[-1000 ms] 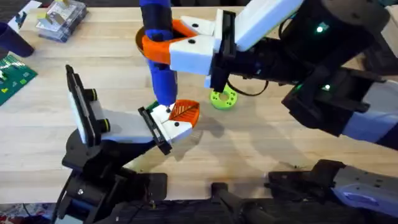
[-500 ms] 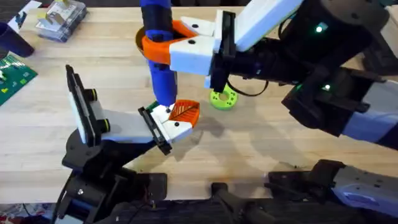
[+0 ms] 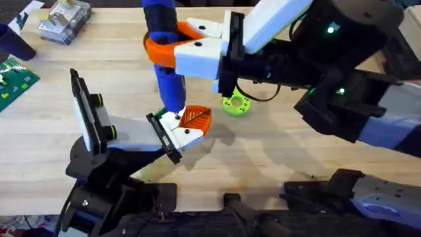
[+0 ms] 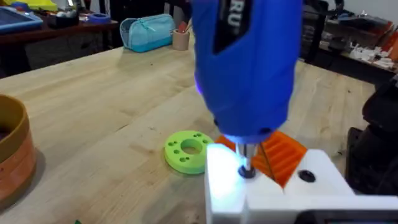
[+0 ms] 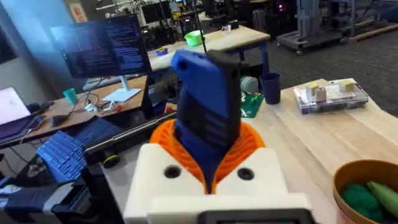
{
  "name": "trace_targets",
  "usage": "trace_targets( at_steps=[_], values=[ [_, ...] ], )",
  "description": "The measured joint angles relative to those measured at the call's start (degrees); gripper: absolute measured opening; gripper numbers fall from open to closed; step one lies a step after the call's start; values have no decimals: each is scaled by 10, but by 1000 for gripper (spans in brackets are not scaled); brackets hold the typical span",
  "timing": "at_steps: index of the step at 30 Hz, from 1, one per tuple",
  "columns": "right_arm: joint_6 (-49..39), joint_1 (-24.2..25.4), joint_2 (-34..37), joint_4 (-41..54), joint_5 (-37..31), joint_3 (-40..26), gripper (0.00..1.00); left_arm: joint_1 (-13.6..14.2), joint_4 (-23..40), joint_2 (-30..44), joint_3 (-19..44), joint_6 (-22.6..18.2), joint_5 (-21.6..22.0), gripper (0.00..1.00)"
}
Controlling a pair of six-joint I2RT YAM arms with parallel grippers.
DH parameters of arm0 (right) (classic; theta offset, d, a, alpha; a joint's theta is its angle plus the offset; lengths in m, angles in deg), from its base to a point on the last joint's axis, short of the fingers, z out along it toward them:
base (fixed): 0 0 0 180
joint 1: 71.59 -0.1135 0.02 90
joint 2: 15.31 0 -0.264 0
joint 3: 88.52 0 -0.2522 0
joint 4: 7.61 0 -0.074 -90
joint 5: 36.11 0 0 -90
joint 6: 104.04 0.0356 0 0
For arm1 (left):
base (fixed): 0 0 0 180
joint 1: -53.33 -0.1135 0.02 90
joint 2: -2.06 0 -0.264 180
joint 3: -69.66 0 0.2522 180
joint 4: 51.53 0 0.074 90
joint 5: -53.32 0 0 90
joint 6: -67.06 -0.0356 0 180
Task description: Pick up the gripper from the table and insert it into the empty holder that is missing its gripper. Then pick up a screw, insert it into the mounting hole, and use the screwdriver to tighten it. Finally, clean up the table by picking up the vegetable and placing it into the bucket.
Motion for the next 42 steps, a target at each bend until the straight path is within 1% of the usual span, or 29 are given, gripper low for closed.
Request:
trace_targets(
  at_steps=[7, 15, 27, 36, 42],
  values=[
    [1, 8, 0, 1, 7, 0, 26, 0, 0, 0, 0, 0, 0, 13],
    [5, 22, 0, 3, 36, 0, 26, 0, 0, 0, 0, 0, 0, 13],
    [6, 27, 0, 45, 38, -12, 26, 0, 1, 0, 0, 4, -7, 13],
    [6, 26, 0, 47, 38, -12, 26, 0, 1, 0, 0, 5, -10, 13],
    [6, 26, 0, 27, 46, -12, 26, 0, 0, 0, 0, 4, -9, 13]
  ],
)
